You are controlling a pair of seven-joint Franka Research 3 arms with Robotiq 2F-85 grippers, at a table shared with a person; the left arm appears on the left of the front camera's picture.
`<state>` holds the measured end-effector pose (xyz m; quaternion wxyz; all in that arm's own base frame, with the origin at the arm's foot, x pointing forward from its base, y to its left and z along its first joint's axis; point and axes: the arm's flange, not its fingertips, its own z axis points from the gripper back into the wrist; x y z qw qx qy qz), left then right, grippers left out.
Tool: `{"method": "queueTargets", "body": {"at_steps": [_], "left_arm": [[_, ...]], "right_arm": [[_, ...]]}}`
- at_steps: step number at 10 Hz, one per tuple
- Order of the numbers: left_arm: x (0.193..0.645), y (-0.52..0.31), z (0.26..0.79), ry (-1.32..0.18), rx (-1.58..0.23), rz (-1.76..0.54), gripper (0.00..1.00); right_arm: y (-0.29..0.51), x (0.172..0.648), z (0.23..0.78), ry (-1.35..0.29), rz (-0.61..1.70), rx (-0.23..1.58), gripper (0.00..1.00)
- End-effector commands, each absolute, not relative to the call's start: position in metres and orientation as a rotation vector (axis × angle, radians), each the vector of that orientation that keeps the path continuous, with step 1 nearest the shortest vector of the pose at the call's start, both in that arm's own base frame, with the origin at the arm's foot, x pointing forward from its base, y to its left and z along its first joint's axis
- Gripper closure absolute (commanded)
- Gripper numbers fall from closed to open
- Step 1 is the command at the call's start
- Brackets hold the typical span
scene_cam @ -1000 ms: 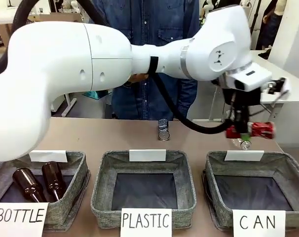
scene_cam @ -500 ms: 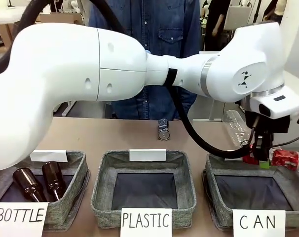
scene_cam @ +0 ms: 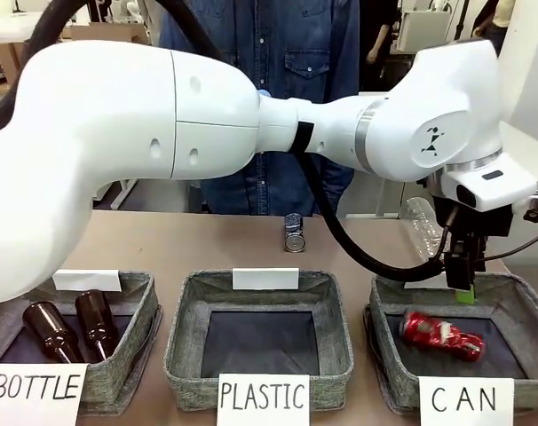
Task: Sort the can waste into the basket.
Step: Pick up the can waste from the table and place it in the right Fabric basket.
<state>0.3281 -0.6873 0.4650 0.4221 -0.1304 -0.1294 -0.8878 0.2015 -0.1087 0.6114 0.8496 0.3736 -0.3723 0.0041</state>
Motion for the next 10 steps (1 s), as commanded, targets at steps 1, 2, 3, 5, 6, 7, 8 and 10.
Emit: {"method": "queueTargets", "body": {"at_steps": [1,2,3,5,6,7,8,10], "left_arm": [[0.324,-0.680,0.472,-0.323,-0.315,-2.234,0.00],[0.321,-0.679,0.474,-0.318,-0.308,-2.231,0.00],[0.313,-0.676,0.478,-0.296,-0.311,-2.218,0.00],[0.254,-0.668,0.502,-0.177,-0.277,-2.193,0.00],[0.214,-0.659,0.521,-0.090,-0.262,-2.162,0.00],[0.181,-0.641,0.543,-0.025,-0.130,-2.009,0.00],[0.159,-0.596,0.577,-0.043,-0.033,-1.768,0.00],[0.153,-0.467,0.615,-0.105,0.019,-1.257,0.00]], "right_arm": [[-0.108,0.201,0.611,-0.778,-0.015,0.791,0.00],[-0.108,0.201,0.611,-0.778,-0.015,0.791,0.00],[-0.108,0.201,0.611,-0.778,-0.015,0.791,0.00],[-0.108,0.201,0.611,-0.778,-0.015,0.791,0.00],[-0.108,0.201,0.611,-0.778,-0.015,0.791,0.00],[-0.109,0.202,0.611,-0.784,0.009,0.787,0.00],[-0.117,0.195,0.619,-0.790,0.003,0.780,0.00],[-0.129,0.177,0.627,-0.860,0.000,0.878,0.00]]}}
